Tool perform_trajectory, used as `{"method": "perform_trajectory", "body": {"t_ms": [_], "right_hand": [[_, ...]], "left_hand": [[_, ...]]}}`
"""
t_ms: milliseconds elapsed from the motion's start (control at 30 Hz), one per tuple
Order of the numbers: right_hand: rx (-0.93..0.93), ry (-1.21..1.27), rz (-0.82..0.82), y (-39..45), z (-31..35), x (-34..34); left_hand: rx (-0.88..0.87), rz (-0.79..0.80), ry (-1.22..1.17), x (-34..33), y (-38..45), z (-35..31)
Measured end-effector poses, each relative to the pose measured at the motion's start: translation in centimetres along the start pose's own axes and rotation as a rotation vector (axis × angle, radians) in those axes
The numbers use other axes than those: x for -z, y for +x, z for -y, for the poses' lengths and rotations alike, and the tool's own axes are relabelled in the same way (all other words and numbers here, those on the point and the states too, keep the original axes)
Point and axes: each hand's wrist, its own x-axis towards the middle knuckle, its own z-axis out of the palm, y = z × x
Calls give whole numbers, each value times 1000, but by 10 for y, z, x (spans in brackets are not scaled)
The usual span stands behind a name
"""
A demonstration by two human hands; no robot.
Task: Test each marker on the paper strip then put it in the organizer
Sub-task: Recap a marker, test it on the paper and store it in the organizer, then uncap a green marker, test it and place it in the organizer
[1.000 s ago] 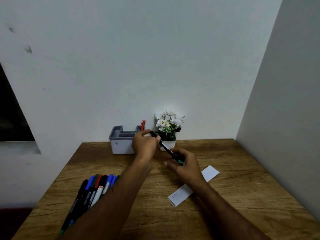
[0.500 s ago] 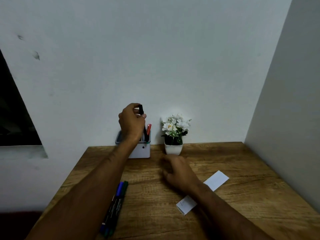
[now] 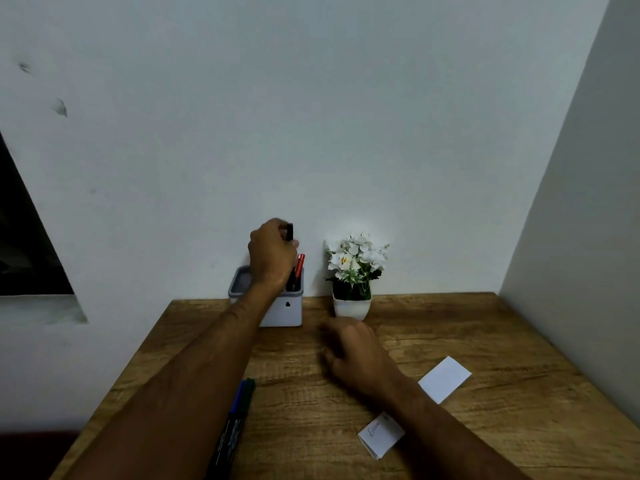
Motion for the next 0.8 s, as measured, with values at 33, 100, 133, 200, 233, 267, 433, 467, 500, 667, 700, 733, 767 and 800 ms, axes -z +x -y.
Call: {"method": "perform_trajectory", "body": {"t_ms": [33,100,133,200,233,267,433,467,500,667,700,733,767,800], "right_hand": [[4,-3,-1,1,0,-1],[3,1,11,1,0,-3],[1,7,15,1,0,-4],[-4,18,18,1,0,-5],[-7,25,18,1,1,-5],[-10,34,19,1,1,-5],[-21,61,16,-2,7,-6],[-21,67,9,-2,9,-5],[-20,72,4,-4,12,-5],[-31,69,7,-13,21,-10],[-37,68,12,-16,24,-11],[-35,72,13,-18,27,-12],[-33,75,13,-21,30,-12],[-27,79,8,-22,32,-12]], "left_hand": [[5,25,32,-4,-3,6],[19,48,56,-9,-9,17],[23,49,60,-10,-12,21],[28,37,64,-9,-16,25],[33,24,61,-8,-17,26],[40,11,58,-7,-18,27],[35,-46,80,7,-32,21],[31,-53,84,12,-35,20],[28,-50,87,18,-39,20],[64,173,235,51,-60,25],[74,243,322,57,-64,26],[83,311,409,62,-70,28],[92,375,482,67,-76,30],[95,432,541,71,-82,32]]}}
